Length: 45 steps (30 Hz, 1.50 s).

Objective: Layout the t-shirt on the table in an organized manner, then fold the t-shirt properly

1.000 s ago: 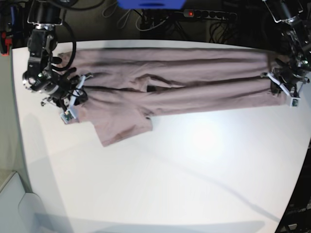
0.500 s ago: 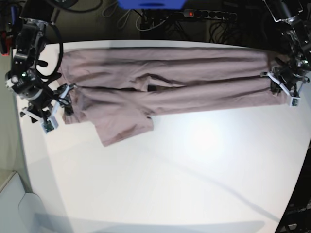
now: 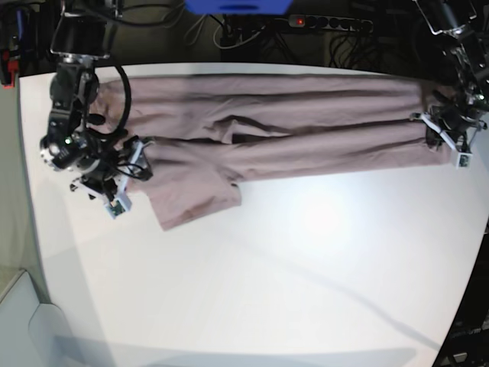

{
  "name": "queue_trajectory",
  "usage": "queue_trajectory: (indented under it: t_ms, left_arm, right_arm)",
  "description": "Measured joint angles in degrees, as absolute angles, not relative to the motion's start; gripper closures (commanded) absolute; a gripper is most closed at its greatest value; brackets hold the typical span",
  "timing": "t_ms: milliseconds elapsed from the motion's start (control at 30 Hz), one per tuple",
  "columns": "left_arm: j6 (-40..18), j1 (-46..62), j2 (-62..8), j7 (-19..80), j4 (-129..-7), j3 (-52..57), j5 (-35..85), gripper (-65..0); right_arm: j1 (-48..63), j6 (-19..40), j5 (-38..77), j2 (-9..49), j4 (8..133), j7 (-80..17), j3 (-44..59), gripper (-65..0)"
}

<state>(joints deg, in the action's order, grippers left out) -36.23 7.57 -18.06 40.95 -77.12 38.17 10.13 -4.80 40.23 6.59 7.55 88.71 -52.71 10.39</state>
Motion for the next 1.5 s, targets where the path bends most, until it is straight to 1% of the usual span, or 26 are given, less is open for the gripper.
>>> queue_trajectory:
  t_ms: [333, 433, 600, 700, 767, 800, 833, 867, 933, 967, 1100, 1167, 1333, 1400, 1500]
  left_arm:
    - [-36.2, 7.4, -18.3, 39.6, -75.0, 38.3, 10.7, -0.2]
    - [-36.2, 7.3, -18.3, 39.0, -74.4, 38.5, 11.0, -0.2]
    - [-36.2, 7.3, -18.3, 38.9, -74.4, 38.5, 11.2, -0.2]
    - [-36.2, 7.3, -18.2, 39.0, -74.4, 38.5, 11.2, -0.2]
    - [-36.2, 7.3, -18.3, 39.0, -74.4, 38.5, 11.2, -0.2]
    - [-36.2, 7.3, -18.3, 38.9, -74.4, 38.5, 11.2, -0.2]
    - [-36.2, 7.3, -18.3, 39.0, -74.4, 38.5, 11.2, -0.2]
    - [-36.2, 7.3, -18.3, 39.0, -74.4, 38.5, 11.2, -0.2]
    - [-36.2, 7.3, -18.2, 39.0, -74.4, 38.5, 11.2, -0.2]
    - [-36.2, 7.3, -18.3, 39.0, -74.4, 38.5, 11.2, -0.2]
    - [-36.2, 7.3, -18.3, 39.0, -74.4, 38.5, 11.2, -0.2]
    - [-36.2, 7.3, -18.2, 38.9, -74.4, 38.5, 11.2, -0.2]
    - [-36.2, 7.3, -18.2, 39.0, -74.3, 38.5, 11.2, -0.2]
    - [-36.2, 7.2, -18.2, 39.0, -74.3, 38.5, 11.0, -0.2]
    - [-36.2, 6.9, -18.2, 39.2, -74.3, 38.5, 11.0, -0.2]
  right_arm:
    - [-17.7, 40.2, 6.9, 7.7, 75.6, -52.5, 9.5, -38.3]
    - [-21.2, 40.2, 6.4, 6.5, 69.8, -52.6, 9.7, -38.1]
    - [-23.6, 40.2, 6.3, 4.3, 62.2, -51.9, 9.7, -38.1]
    - [-23.3, 40.2, 6.5, 3.7, 59.3, -47.0, 9.3, -37.1]
    - [-23.3, 40.2, 6.8, 3.7, 57.6, -44.5, 9.4, -32.1]
    - [-23.5, 40.2, 6.9, 3.8, 56.5, -43.2, 9.4, -27.6]
    - [-23.7, 40.1, 7.4, 3.9, 55.3, -42.0, 9.5, -22.6]
    - [-24.0, 40.2, 8.0, 4.0, 54.3, -41.6, 9.7, -15.3]
    - [-24.1, 40.2, 8.0, 4.4, 53.5, -41.5, 9.7, -2.9]
    - [-24.1, 40.2, 8.0, 4.7, 53.5, -41.5, 9.7, 0.0]
    - [-23.9, 40.2, 8.4, 4.9, 53.7, -42.0, 9.9, 0.0]
    - [-23.0, 40.2, 7.8, 4.9, 56.1, -43.0, 9.8, 0.0]
    - [-15.2, 40.0, 6.3, 5.8, 70.4, -46.8, 10.0, 0.0]
    - [-13.7, 40.0, 6.1, 5.6, 76.8, -49.9, 10.0, 0.0]
    - [-12.4, 40.0, 7.5, 5.3, 86.0, -50.0, 9.9, 0.0]
